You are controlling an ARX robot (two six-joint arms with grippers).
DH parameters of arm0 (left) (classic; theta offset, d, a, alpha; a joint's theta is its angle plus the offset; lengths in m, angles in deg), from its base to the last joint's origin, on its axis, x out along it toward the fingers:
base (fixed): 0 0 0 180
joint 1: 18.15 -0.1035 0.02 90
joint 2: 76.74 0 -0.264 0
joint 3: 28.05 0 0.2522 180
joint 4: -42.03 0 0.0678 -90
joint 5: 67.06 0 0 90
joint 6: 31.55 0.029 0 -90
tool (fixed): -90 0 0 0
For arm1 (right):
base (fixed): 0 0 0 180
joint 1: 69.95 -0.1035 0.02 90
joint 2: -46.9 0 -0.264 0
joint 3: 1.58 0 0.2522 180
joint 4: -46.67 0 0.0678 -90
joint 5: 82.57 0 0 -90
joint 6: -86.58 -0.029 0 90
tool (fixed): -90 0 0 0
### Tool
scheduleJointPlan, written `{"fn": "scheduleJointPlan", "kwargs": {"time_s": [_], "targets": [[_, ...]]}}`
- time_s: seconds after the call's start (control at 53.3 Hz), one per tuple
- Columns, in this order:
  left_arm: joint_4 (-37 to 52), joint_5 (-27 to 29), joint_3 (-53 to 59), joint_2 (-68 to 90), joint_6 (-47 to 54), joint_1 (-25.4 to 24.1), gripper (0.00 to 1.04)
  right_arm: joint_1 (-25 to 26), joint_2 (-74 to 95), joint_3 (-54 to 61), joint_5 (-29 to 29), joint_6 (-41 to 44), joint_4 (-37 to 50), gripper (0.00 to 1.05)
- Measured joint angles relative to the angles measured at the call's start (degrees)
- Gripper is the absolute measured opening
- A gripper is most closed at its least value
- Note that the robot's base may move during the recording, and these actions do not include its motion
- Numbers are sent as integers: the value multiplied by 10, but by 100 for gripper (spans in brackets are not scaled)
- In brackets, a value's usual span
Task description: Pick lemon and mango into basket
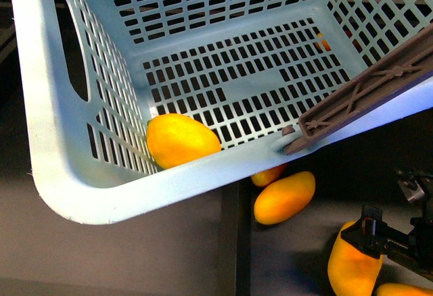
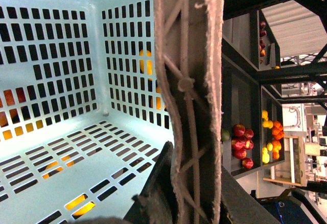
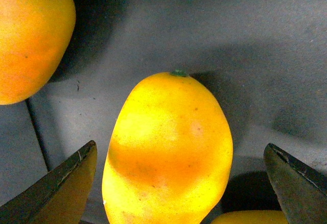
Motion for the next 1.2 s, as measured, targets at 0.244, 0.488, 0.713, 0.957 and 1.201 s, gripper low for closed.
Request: {"fn": "scheduleJointPlan", "kwargs": {"time_s": [0.244,0.488,0.713,0.957,1.201], "targets": [[0,0,0,0,0,0,7,-17,16,-17,0,-3,-2,96],[0,0,0,0,0,0,7,-34,33,-42,-5,-30,-2,96],[0,0,0,0,0,0,7,-50,48,-51,-11,-73,0,96],[0,0,0,0,0,0,7,-52,47,-38,-22,-103,5,67],[0,0,0,0,0,0,7,-35,41,-28,-23,-112,7,63]]}}
